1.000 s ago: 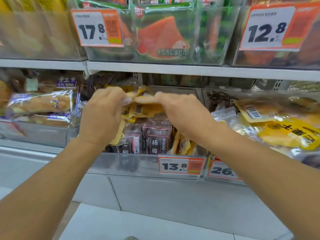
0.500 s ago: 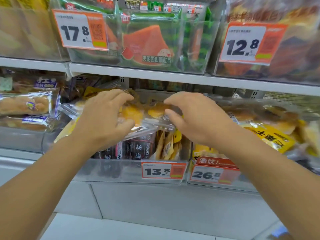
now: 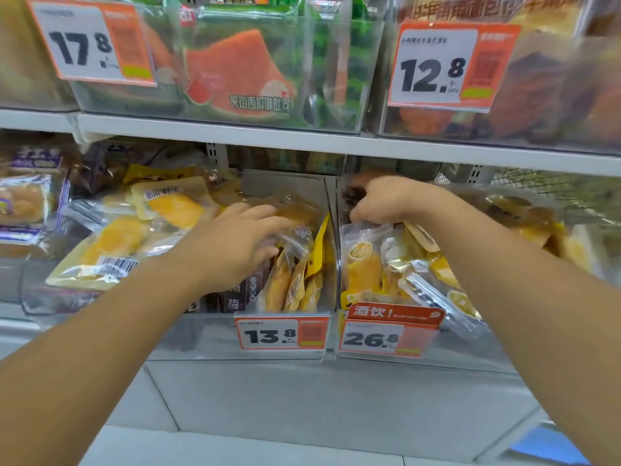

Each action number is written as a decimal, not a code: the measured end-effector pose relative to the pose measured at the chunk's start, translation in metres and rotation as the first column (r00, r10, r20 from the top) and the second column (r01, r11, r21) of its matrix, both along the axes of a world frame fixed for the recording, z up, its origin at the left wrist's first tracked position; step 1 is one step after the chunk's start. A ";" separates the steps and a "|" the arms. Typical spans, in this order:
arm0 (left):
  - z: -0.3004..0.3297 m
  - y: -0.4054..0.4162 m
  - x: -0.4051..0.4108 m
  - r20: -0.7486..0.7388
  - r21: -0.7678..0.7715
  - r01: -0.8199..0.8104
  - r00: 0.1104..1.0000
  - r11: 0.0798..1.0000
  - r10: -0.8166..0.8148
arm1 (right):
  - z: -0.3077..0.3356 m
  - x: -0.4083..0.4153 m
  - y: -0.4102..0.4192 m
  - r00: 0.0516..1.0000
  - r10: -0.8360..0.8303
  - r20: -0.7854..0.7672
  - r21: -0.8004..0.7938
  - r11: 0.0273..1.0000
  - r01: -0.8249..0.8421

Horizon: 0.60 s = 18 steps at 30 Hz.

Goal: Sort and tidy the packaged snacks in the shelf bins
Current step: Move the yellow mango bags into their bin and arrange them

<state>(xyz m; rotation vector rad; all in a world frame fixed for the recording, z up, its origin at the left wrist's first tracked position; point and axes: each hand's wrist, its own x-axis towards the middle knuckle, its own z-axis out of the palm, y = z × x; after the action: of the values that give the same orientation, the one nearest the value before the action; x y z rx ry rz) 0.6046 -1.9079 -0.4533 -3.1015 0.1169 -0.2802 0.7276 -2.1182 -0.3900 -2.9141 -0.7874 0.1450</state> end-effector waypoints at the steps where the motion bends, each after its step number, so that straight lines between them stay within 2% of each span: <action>1: 0.001 0.001 0.005 0.016 -0.004 -0.008 1.000 1.000 0.008 | -0.002 0.001 0.001 0.999 0.034 0.035 0.017 0.999 -0.035; 3: 0.005 0.003 0.014 0.026 0.002 -0.043 0.999 0.999 0.043 | -0.005 0.000 0.003 0.978 0.138 0.160 0.034 0.989 -0.145; 7: 0.004 0.010 0.017 0.113 -0.026 -0.012 0.994 1.000 0.015 | -0.004 -0.017 0.008 0.853 0.367 0.371 0.069 0.905 -0.419; 9: 0.007 0.016 0.010 0.162 -0.063 0.064 0.985 0.996 -0.053 | 0.001 -0.035 0.008 0.794 0.458 0.400 0.117 0.834 -0.540; 11: 0.014 0.024 -0.002 0.149 -0.083 0.108 0.984 0.991 -0.094 | 0.006 -0.058 0.011 0.748 0.519 0.413 0.267 0.717 -0.644; 13: 0.019 0.036 -0.017 0.072 -0.045 0.100 0.993 0.994 -0.097 | 0.005 -0.076 0.019 0.750 0.497 0.437 0.422 0.623 -0.659; 14: 0.021 0.041 -0.025 0.033 -0.017 0.071 0.997 0.997 -0.070 | 0.003 -0.082 0.026 0.773 0.459 0.438 0.477 0.610 -0.633; 16: 0.019 0.053 -0.040 0.021 0.004 0.008 1.000 1.000 -0.008 | -0.004 -0.089 0.043 0.827 0.402 0.393 0.553 0.615 -0.562; 18: 0.014 0.064 -0.051 0.068 0.003 -0.037 0.997 0.999 0.037 | -0.011 -0.096 0.062 0.865 0.395 0.310 0.560 0.659 -0.502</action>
<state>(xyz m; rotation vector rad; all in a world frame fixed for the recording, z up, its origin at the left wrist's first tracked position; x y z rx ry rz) 0.5539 -1.8437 -0.4398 -3.0816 0.0583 -0.3838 0.6314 -2.0564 -0.4015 -2.0651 -1.2877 -0.2752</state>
